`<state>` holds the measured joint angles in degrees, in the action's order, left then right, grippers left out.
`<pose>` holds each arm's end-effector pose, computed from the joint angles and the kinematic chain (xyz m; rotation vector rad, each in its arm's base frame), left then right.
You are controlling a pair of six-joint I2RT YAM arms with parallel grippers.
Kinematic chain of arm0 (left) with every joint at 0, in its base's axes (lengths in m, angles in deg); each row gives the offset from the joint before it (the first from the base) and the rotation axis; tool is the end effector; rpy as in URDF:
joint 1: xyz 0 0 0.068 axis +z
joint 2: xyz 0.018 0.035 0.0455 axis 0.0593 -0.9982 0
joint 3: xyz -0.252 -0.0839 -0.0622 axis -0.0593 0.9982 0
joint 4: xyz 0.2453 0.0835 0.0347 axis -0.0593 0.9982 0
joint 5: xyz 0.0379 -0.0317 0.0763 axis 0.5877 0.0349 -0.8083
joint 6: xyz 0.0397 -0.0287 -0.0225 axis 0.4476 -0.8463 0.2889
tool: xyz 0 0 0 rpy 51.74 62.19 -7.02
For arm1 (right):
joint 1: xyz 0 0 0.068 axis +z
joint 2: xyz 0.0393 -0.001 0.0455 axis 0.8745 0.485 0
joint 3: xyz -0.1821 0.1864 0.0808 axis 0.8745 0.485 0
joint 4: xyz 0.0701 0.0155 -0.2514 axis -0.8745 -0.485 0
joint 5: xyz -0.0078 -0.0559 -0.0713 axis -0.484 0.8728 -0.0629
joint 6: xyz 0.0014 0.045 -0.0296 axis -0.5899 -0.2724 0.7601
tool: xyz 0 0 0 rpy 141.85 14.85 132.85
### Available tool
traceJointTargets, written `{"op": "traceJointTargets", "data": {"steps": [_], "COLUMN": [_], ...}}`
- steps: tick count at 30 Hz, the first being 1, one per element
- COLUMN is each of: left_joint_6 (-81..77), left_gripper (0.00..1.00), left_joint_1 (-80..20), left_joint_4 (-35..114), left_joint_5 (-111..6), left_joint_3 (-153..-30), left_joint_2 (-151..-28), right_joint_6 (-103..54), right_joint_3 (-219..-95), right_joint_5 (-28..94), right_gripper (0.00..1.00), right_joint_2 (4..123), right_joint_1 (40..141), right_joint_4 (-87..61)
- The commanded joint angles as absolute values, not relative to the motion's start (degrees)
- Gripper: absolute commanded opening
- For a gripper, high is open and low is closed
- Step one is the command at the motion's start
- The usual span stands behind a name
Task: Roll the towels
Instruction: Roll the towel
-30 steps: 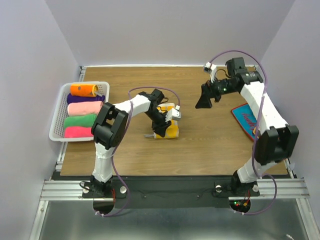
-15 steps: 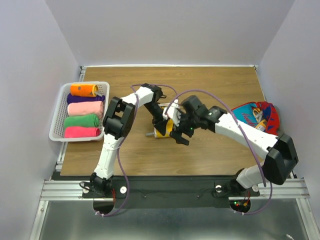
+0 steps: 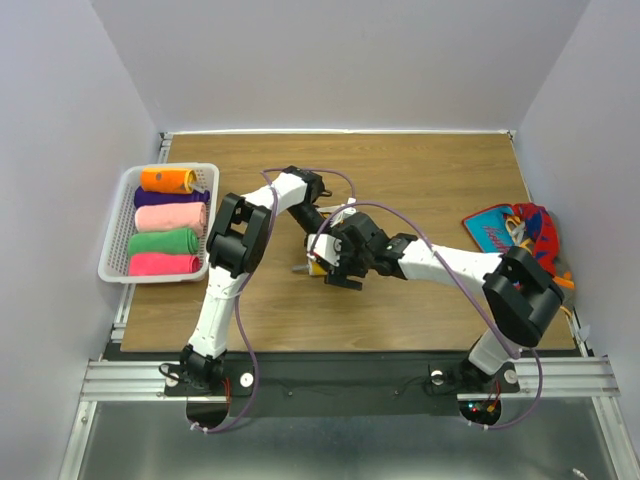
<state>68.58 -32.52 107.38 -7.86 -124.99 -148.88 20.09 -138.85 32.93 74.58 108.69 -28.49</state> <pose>0.3717 -0.2395 0.1348 1.8192 1.9778 -1.3193 0.2226 0.2514 0.2021 -1.7098 1.7663 0.2359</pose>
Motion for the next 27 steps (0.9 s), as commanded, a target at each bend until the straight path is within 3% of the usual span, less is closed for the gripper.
{"op": "traceJointTargets", "data": {"steps": [1, 4, 9, 12, 15, 18, 20, 27], "left_joint_6": [72.74, 72.83, 73.18, 73.44, 73.62, 73.45, 73.01, 73.62], "left_gripper": [0.45, 0.45, 0.46, 0.47, 0.49, 0.52, 0.57, 0.63], "left_joint_1": [-32.93, -32.84, -32.75, -32.75, -32.58, -31.70, -29.95, -22.48], "left_joint_4": [103.63, 103.54, 102.93, 102.75, 103.27, 103.19, 103.19, 105.82], "left_joint_5": [-21.85, -22.12, -22.20, -22.38, -22.03, -21.68, -20.98, -19.92], "left_joint_3": [-121.78, -121.87, -120.73, -120.20, -120.20, -119.76, -119.15, -119.15], "left_joint_2": [-155.03, -155.03, -154.16, -153.63, -152.84, -150.82, -147.57, -135.27], "right_joint_6": [22.76, 23.11, 22.59, 22.59, 21.97, 21.71, 21.79, 22.06], "right_joint_3": [-139.82, -140.09, -139.56, -139.65, -140.09, -139.65, -139.39, -140.44], "right_joint_5": [32.22, 30.55, 29.41, 28.70, 28.70, 27.48, 26.94, 23.43], "right_gripper": [0.86, 0.77, 0.74, 0.67, 0.42, 0.26, 0.02, 0.01], "right_joint_2": [75.51, 77.88, 81.14, 82.37, 84.30, 83.26, 82.38, 81.93], "right_joint_1": [109.06, 109.06, 109.15, 109.06, 108.80, 108.80, 108.80, 108.36], "right_joint_4": [-21.50, -21.51, -21.51, -21.51, -21.59, -22.29, -24.13, -31.17]}}
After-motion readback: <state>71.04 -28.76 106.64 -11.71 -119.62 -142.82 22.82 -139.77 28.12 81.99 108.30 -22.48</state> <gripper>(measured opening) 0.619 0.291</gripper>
